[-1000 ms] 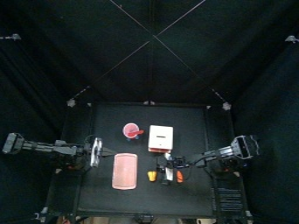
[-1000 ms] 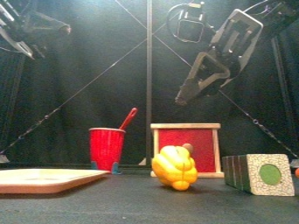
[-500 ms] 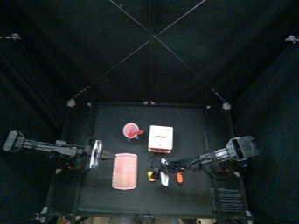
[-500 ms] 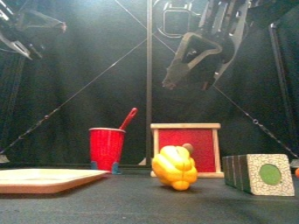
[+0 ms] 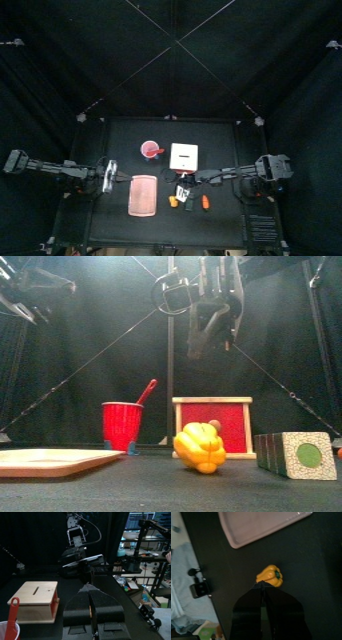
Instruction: Grab squash
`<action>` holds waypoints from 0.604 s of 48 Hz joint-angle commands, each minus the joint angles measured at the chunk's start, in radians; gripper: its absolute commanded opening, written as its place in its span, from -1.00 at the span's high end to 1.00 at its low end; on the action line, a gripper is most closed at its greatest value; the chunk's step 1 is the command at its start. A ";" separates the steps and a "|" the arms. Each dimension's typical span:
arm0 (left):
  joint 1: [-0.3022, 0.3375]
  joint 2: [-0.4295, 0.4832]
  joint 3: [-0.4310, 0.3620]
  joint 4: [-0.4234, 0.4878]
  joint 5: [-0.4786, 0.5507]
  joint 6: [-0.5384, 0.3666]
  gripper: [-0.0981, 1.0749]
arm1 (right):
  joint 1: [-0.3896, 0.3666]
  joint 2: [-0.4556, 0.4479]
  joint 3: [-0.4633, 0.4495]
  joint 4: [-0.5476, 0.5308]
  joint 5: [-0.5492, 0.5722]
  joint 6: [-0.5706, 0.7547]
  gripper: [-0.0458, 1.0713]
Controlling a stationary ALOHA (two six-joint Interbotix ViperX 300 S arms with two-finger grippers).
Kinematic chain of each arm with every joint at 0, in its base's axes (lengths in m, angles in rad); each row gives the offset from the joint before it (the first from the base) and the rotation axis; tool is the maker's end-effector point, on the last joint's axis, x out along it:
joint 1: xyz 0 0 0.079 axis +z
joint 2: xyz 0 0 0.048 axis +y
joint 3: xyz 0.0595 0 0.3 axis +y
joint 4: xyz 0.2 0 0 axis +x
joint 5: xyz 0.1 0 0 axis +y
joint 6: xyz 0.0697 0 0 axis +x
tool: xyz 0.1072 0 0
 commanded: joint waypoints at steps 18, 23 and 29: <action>0.000 0.006 -0.006 -0.002 -0.003 0.002 0.87 | 0.189 0.060 -0.038 -0.483 -0.038 0.288 0.44; -0.002 0.006 -0.009 -0.002 -0.008 0.003 0.87 | 0.239 0.054 0.002 -0.604 -0.103 0.380 0.33; -0.002 0.006 -0.008 -0.002 -0.008 0.003 0.87 | 0.268 0.051 0.040 -0.753 -0.140 0.499 0.11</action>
